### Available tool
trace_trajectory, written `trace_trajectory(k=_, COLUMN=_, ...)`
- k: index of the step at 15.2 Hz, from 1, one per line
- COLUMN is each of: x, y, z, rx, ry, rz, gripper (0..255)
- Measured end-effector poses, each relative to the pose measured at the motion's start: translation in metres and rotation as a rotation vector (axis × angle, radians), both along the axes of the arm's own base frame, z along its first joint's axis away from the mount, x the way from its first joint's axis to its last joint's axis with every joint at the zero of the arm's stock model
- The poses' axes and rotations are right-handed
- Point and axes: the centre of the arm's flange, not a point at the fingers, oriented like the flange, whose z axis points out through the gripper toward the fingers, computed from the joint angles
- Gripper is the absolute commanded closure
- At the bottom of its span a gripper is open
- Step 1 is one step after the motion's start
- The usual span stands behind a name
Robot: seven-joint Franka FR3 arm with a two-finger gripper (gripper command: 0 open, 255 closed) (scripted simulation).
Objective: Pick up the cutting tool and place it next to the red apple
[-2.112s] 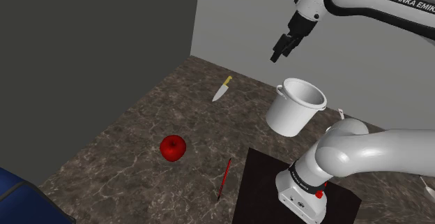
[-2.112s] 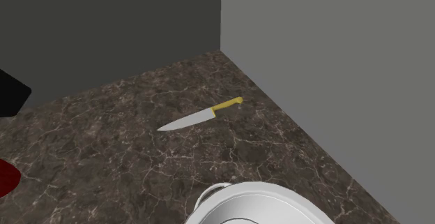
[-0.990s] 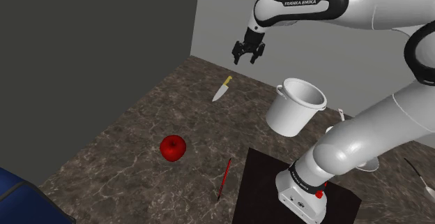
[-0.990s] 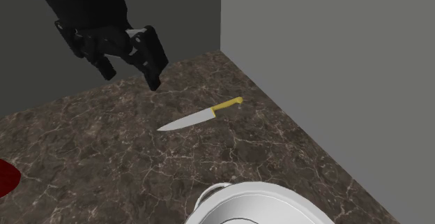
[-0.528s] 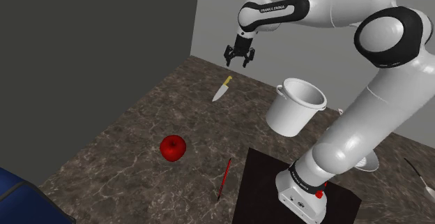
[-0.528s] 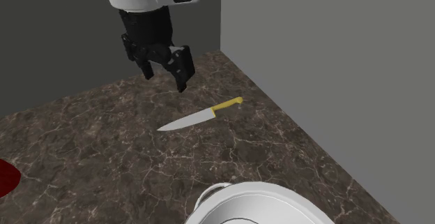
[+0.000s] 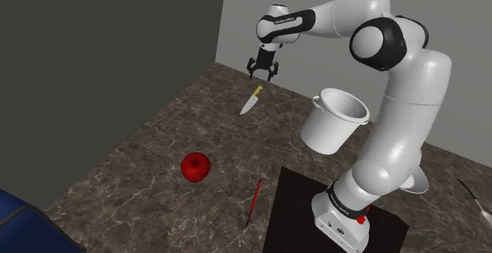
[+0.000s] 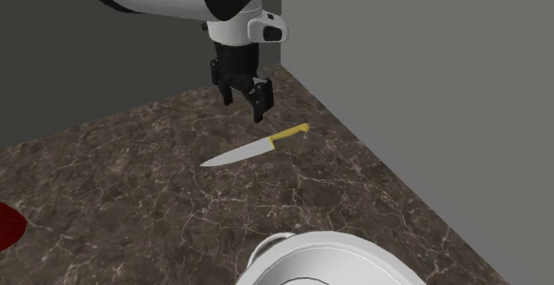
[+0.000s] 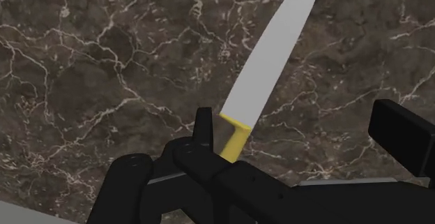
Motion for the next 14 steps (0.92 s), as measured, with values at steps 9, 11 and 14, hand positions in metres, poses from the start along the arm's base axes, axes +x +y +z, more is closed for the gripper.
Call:
trace_trajectory(k=9, x=0.062, y=-0.067, z=-0.092, rx=0.023, ry=0.067, rz=-0.222, gripper=0)
trace_trajectory(k=11, x=0.067, y=-0.077, z=-0.107, rx=0.026, ry=0.077, rz=-0.252, gripper=0)
trace_trajectory(k=14, x=0.068, y=-0.078, z=-0.124, rx=0.027, ry=0.079, rz=-0.261, gripper=0)
